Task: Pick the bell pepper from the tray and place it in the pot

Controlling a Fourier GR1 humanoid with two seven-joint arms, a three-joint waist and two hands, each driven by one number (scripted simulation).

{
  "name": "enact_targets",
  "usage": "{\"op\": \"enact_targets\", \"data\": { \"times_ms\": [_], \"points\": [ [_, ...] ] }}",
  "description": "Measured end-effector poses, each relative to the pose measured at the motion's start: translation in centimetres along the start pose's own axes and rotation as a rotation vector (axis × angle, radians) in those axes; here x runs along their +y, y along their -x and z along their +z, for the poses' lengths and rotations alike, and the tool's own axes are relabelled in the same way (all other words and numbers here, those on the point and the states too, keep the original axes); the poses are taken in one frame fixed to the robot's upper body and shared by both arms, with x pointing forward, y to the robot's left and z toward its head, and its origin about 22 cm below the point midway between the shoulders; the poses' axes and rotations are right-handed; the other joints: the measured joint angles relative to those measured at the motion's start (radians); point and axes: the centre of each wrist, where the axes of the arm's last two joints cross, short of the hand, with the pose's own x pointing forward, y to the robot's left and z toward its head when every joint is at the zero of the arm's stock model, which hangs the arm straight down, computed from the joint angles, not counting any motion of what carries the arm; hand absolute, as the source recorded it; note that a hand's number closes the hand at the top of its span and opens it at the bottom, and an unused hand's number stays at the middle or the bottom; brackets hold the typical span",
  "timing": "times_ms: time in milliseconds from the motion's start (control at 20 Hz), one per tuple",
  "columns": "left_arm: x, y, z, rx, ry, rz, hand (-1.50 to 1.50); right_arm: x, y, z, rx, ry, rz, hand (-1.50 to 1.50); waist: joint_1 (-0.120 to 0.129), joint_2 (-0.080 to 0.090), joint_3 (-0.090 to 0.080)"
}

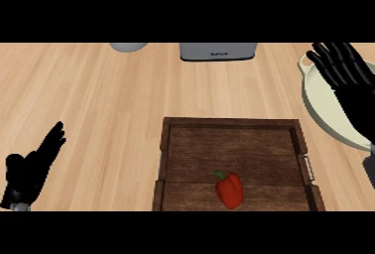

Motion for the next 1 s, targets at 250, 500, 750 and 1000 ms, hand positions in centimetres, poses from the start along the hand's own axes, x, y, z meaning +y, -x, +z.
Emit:
{"op": "enact_targets", "data": {
  "times_ms": [250, 500, 750, 1000],
  "points": [
    [-0.6, -4.6, -1.8, -0.159, -0.036, 0.074, 0.00, 1.1, 3.1, -0.9, 0.009, -0.085, -0.025, 1.50, 0.037, 0.011, -0.015],
    [-2.2, -8.9, -3.1, -0.267, -0.053, 0.191, 0.00, 2.0, 5.5, -0.9, 0.024, -0.194, 0.220, -1.50, 0.049, 0.014, -0.022],
    [-2.8, -11.1, -3.5, -0.297, -0.068, 0.235, 0.00, 2.9, 10.9, 0.8, -0.066, -0.219, 0.176, -1.50, 0.044, 0.016, -0.021],
    [-3.0, -11.7, -3.5, -0.291, -0.086, 0.246, 0.00, 2.0, 9.8, -0.6, -0.129, -0.329, 0.187, -1.50, 0.029, 0.010, -0.022]
  ]
}}
